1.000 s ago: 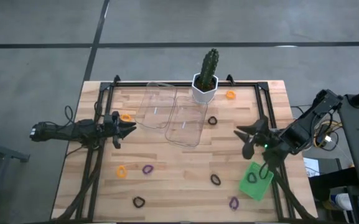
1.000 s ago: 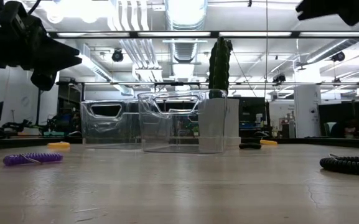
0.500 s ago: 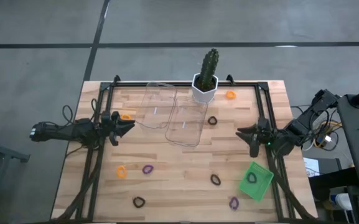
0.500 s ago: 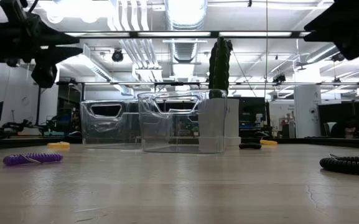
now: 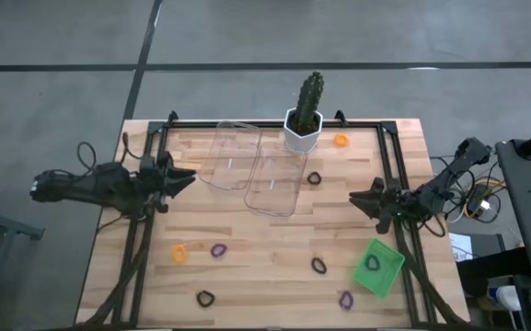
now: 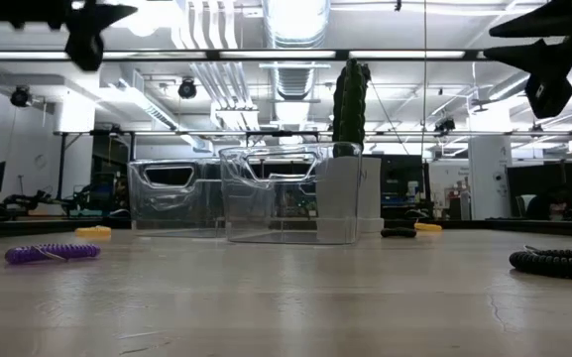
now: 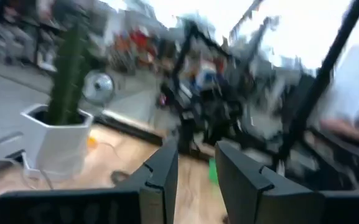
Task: Sort items
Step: Put the left purple keychain into the green bin
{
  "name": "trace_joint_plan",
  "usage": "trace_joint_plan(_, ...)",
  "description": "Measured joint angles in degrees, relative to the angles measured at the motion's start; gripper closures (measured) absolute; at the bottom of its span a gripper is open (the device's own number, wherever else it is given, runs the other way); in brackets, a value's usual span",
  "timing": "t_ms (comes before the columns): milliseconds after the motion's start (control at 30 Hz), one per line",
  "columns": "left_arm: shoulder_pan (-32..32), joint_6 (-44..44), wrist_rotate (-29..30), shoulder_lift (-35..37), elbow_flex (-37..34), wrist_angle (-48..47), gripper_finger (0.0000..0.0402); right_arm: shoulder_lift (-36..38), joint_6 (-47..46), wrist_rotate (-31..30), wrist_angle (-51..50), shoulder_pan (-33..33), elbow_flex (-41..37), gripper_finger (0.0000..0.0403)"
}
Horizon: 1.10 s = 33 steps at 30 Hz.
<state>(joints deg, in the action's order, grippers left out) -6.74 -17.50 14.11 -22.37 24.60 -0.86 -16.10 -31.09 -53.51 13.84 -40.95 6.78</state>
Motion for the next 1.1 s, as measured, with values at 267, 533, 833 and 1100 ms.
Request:
trace_joint_plan(267, -2.47, -13.94, -3.29, -24.54, 25.57, -42.87, 0.03, 3.52, 2.24, -0.06, 0.48, -0.02, -1.62, 0.0296)
trace_joint_plan(533, -7.19, -32.56, -17.11, -39.26, 32.92, -52.91, 0.03, 3.74, 2.19, -0.47, 0.53, -0.02, -2.85, 0.0296)
trace_joint_plan(833, -15.43, -43.01, -19.42, -48.28, 30.42, -51.79, 0.03, 3.72, 1.51, -0.53, 0.56, -0.02, -3.27, 0.0296)
trace_joint_plan(1100, -16.39, -45.17, -17.09, -54.44, 27.47, -44.26, 0.03, 3.7, 1.51, -0.51, 0.47, -0.02, -3.27, 0.0296)
